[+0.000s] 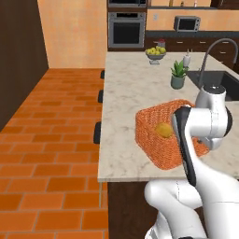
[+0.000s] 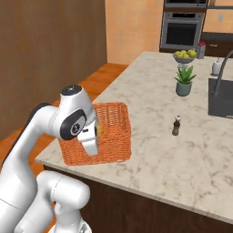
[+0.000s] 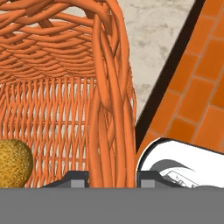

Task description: Open the cabinet, pick up the bread from the cabinet and place it in the basket. Then move the basket to the dining counter.

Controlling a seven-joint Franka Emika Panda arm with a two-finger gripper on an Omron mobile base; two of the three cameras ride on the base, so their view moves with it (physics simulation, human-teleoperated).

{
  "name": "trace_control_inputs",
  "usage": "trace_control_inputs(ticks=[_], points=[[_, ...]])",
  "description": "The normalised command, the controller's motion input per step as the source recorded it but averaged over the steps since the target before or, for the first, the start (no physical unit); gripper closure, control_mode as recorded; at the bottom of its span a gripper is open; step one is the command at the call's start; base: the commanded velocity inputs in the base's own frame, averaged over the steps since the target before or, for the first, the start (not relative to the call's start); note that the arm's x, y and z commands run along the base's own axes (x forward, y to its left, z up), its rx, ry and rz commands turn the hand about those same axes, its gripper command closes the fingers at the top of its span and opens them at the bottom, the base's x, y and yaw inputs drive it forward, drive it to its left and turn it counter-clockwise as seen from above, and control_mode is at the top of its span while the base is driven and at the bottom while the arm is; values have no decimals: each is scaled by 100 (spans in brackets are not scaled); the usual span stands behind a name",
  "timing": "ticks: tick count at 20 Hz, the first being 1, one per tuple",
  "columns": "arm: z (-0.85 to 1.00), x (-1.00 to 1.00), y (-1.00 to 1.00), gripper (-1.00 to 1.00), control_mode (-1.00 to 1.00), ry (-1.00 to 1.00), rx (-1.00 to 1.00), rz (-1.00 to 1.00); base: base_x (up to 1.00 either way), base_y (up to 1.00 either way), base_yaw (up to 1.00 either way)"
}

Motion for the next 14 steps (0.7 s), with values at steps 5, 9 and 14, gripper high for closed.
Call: trace_control_inputs(ticks=[5,9,14], points=[[-11,100,0,100,-100,15,0,0,0,0,0],[-27,100,0,100,-100,30,0,0,0,0,0],[-18,100,0,100,-100,24,0,0,0,0,0]])
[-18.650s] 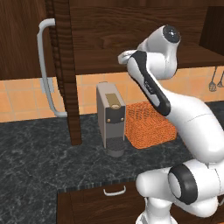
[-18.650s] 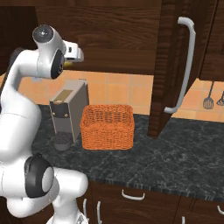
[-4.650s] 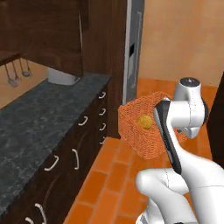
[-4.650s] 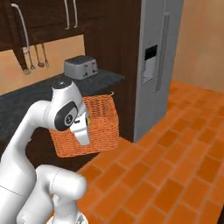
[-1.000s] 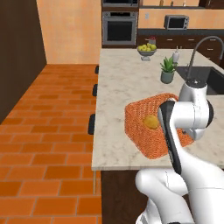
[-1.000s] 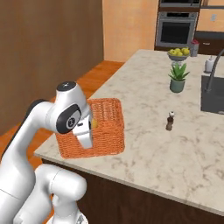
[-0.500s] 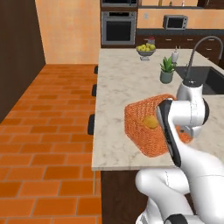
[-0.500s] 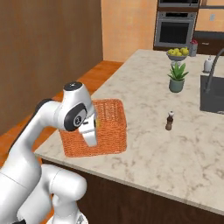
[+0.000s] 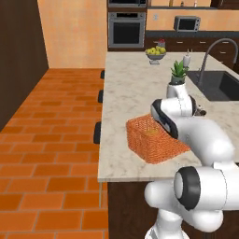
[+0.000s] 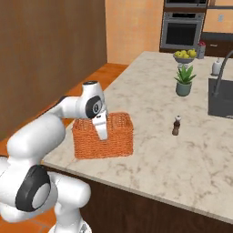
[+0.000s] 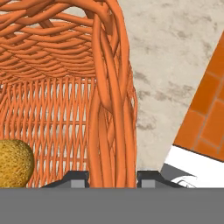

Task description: Open the cabinet, pick up the bread from the cabinet and place it in the basket. Then move the basket to the dining counter.

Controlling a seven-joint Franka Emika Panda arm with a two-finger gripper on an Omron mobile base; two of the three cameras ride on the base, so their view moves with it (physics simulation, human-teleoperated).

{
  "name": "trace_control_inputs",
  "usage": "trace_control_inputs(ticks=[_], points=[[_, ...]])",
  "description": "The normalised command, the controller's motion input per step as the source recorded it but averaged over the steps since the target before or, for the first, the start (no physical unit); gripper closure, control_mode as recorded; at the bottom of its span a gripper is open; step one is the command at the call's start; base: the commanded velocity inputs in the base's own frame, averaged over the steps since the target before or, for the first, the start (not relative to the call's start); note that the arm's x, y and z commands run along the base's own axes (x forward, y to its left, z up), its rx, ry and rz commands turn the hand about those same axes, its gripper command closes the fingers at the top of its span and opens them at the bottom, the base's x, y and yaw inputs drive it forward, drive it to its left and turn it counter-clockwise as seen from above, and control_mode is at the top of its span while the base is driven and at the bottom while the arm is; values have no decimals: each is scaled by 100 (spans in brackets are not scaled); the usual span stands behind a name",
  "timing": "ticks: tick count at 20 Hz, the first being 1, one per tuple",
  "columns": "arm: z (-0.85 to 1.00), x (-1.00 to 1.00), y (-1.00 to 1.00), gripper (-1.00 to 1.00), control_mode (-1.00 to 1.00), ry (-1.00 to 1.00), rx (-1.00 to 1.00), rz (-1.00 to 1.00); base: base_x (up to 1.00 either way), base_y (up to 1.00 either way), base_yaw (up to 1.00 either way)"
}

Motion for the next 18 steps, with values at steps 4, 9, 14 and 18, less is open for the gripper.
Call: trace_control_inputs(ticks=[4,9,14,18], points=[[-9,100,-15,100,-100,1,0,0,0,0,0],[-32,81,-5,100,-100,-38,0,-4,0,0,0],[-49,96,-1,100,-100,-21,0,-9,0,0,0],[-70,83,-9,100,-100,-1,4,-6,0,0,0]])
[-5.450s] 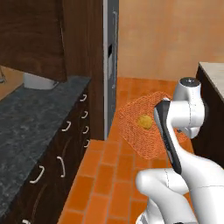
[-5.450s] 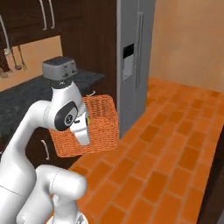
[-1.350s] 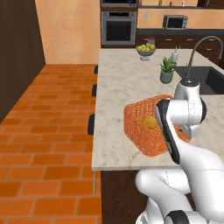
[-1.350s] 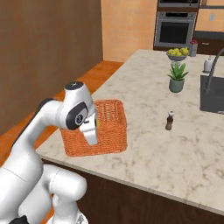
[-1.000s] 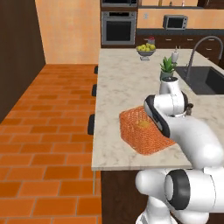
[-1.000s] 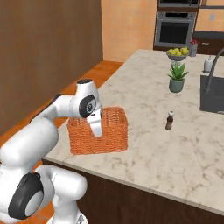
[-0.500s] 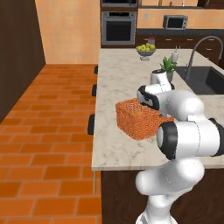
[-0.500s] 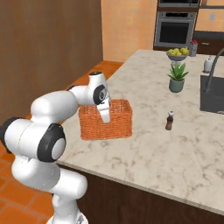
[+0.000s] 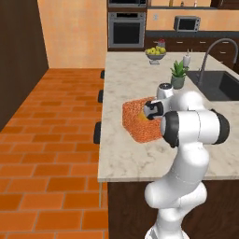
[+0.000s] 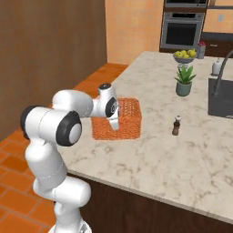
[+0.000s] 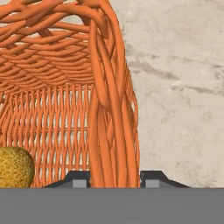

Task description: Open the cabinet, pick up the bread from the cabinet and place it in the basket. Then move the basket to the dining counter.

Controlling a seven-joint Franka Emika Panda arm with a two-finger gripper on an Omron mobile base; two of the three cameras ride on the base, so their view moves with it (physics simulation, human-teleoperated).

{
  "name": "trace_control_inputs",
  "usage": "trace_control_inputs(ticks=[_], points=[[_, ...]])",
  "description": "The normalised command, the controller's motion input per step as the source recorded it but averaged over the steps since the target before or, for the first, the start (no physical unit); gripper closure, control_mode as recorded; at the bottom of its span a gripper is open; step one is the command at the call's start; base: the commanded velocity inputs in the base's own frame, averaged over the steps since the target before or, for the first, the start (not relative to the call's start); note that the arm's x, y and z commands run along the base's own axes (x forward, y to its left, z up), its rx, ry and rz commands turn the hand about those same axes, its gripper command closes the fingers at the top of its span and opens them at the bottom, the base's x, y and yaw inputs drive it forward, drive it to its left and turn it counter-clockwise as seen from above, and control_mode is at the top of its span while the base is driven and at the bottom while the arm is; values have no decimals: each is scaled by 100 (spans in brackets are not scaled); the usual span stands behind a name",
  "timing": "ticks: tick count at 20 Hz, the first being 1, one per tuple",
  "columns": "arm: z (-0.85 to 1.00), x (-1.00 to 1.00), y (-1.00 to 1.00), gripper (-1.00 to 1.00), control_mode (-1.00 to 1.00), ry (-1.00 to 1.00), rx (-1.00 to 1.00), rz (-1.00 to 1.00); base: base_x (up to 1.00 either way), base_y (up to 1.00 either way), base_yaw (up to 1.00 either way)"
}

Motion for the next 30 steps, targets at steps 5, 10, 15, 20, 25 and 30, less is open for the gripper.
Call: trace_control_inputs(ticks=[5,10,15,20,25,30], points=[[-34,31,-15,100,-100,2,11,-1,0,0,0],[-24,-1,0,-100,-100,1,9,-1,0,0,0],[5,-6,0,-100,-100,0,0,0,0,0,0],[40,-33,4,-100,-100,-7,0,0,0,0,0],[79,-24,11,-100,-100,-7,0,0,0,0,0],[88,-52,18,-100,-100,-4,0,0,0,0,0]])
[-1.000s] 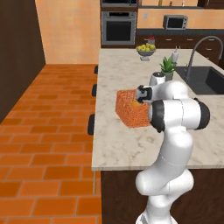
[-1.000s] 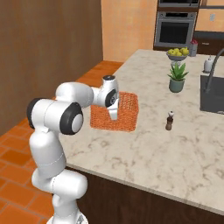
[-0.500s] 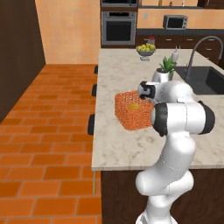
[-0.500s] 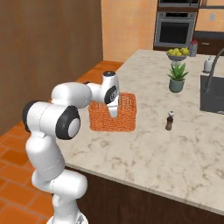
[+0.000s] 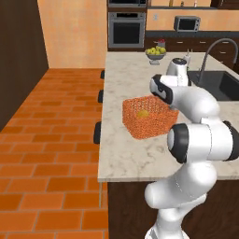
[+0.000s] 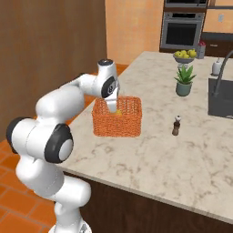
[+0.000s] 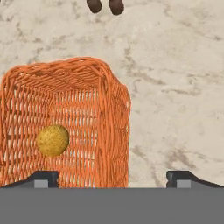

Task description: Open the cabinet, pick up the bread from the cabinet and place it in the basket. Then move the basket to the dining counter.

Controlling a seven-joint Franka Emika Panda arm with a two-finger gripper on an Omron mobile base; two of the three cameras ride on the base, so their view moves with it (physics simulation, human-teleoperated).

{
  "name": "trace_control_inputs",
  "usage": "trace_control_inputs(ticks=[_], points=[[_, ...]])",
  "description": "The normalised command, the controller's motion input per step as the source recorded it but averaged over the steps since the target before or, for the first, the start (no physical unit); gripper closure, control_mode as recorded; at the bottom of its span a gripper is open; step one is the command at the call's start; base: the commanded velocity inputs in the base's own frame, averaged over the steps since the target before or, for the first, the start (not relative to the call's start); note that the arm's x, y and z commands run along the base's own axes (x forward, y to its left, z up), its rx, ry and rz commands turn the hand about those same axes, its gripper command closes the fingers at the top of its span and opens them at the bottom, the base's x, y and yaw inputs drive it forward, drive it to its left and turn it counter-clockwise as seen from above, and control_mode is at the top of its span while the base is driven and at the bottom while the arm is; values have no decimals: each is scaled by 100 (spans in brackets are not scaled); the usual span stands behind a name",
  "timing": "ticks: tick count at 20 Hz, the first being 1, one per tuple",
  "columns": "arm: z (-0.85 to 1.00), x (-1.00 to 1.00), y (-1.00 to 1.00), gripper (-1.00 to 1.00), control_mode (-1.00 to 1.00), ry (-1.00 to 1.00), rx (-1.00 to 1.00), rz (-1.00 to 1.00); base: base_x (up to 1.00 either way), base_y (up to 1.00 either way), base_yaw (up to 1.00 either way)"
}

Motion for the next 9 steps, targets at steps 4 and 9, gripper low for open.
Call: trace_control_inputs(ticks=[4,9], points=[[50,-98,3,-100,-100,0,0,0,0,0,0],[28,-100,5,-100,-100,0,-3,21,0,0,0]])
